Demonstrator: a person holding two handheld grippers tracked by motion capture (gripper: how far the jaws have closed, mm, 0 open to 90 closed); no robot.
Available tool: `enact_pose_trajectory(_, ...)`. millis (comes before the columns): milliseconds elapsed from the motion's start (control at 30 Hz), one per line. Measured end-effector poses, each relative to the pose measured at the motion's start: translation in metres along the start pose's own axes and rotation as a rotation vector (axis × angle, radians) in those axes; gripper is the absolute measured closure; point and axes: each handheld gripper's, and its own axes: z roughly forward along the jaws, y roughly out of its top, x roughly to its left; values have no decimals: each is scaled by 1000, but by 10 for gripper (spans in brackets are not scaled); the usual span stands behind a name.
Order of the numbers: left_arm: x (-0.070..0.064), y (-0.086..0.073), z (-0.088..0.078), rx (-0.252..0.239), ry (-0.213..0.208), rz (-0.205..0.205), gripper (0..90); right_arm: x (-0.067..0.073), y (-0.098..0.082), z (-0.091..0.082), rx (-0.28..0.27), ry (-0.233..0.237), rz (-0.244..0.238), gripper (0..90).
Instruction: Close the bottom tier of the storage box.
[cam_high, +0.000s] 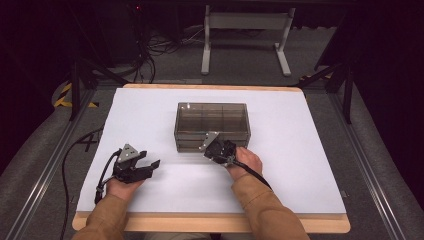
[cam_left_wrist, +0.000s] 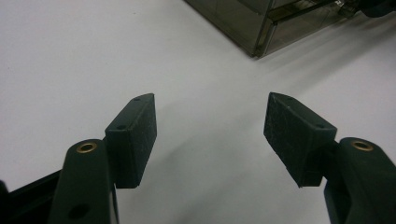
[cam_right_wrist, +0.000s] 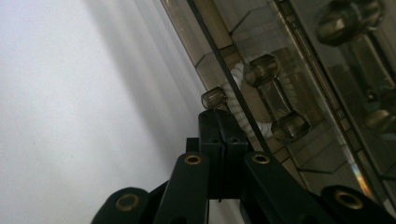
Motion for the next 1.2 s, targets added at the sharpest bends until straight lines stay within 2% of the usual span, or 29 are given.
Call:
enact_pose_trajectory(267, 0, 0, 0, -2, 1, -1, 354, -2, 0, 2, -12, -18, 18, 900)
enact_pose_trajectory(1200, 0, 0, 0, 0, 1, 2, 353, 1, 3, 3, -68, -43, 17, 900)
